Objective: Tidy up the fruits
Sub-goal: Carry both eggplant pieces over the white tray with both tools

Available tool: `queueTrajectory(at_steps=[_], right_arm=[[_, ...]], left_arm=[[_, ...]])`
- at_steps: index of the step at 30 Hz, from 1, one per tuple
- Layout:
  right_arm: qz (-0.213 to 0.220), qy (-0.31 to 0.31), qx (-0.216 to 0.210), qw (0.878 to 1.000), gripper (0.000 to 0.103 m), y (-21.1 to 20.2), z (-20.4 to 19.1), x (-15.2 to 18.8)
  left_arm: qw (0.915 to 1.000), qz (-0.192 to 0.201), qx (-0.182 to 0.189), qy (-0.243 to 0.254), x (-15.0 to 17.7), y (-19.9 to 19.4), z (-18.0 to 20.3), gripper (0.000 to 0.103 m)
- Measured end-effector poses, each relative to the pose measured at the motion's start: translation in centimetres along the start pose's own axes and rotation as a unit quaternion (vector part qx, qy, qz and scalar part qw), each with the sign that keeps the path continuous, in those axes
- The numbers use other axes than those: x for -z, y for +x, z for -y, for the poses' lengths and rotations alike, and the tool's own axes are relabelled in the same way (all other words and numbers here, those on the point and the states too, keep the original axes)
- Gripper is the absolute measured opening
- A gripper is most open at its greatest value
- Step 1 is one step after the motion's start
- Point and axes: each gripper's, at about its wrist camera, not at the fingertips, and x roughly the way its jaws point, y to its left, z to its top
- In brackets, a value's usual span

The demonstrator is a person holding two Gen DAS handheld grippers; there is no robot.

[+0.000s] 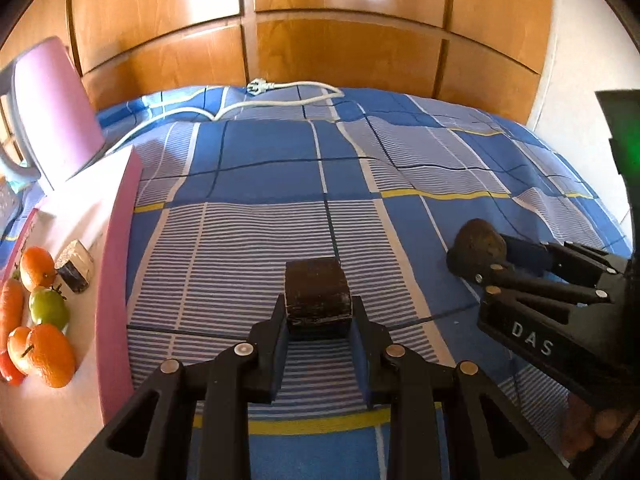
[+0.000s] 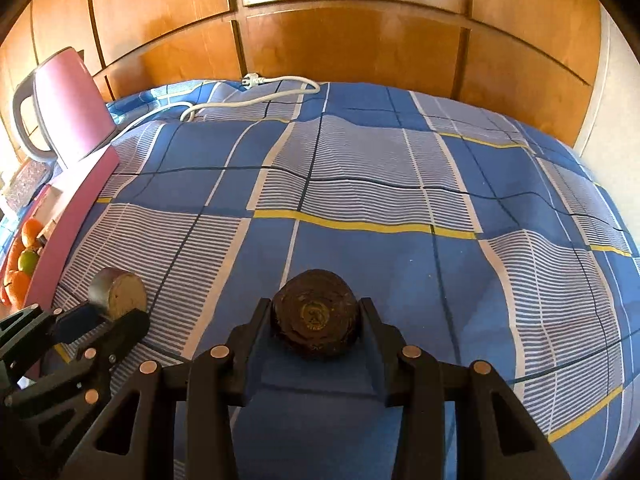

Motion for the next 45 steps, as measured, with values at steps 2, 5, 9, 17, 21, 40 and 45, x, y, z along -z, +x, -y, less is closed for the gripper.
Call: queueTrajectory(at_steps=[2, 5, 9, 17, 21, 40, 45], right_arm=[[0.016, -0.001, 0.006, 1.0, 0.044, 0.0, -0.2, 0.3], [0.023, -0.001, 0.008, 1.0, 0.044, 0.0, -0.2, 0.4], [0.025, 0.014, 0.0, 1.0, 0.045, 0.0, 0.2, 0.4], [0.034, 0.004, 0.003, 0.999, 0.044, -0.2, 0.0, 0.7], [0.036, 0.005, 0.002, 0.999, 0.044, -0.2, 0.0, 0.8], [0.025, 0.008, -0.002, 1.0, 0.044, -0.7, -0.1, 0.9], [0.018, 0.028, -0.02, 0.999, 0.043, -1.6, 0.2, 1.4]], left_arm=[[1.0, 0.002, 0.003, 0.0, 0.0, 0.1, 0.0, 0.028], [0.9999, 0.005, -0.003, 0.01, 0.2, 0.1, 0.3, 0.028], [0.9999, 0.005, -0.007, 0.013, 0.2, 0.0, 0.4, 0.028], [0.9997, 0.005, -0.014, 0.02, 0.4, -0.1, 0.5, 0.028], [0.9994, 0.007, -0.018, 0.027, 0.5, -0.2, 0.7, 0.028], [0.9998, -0.02, -0.001, 0.007, 0.3, -1.1, 0.1, 0.027], [0.9999, -0.015, 0.002, 0.0, 0.2, -2.1, -0.2, 0.027]])
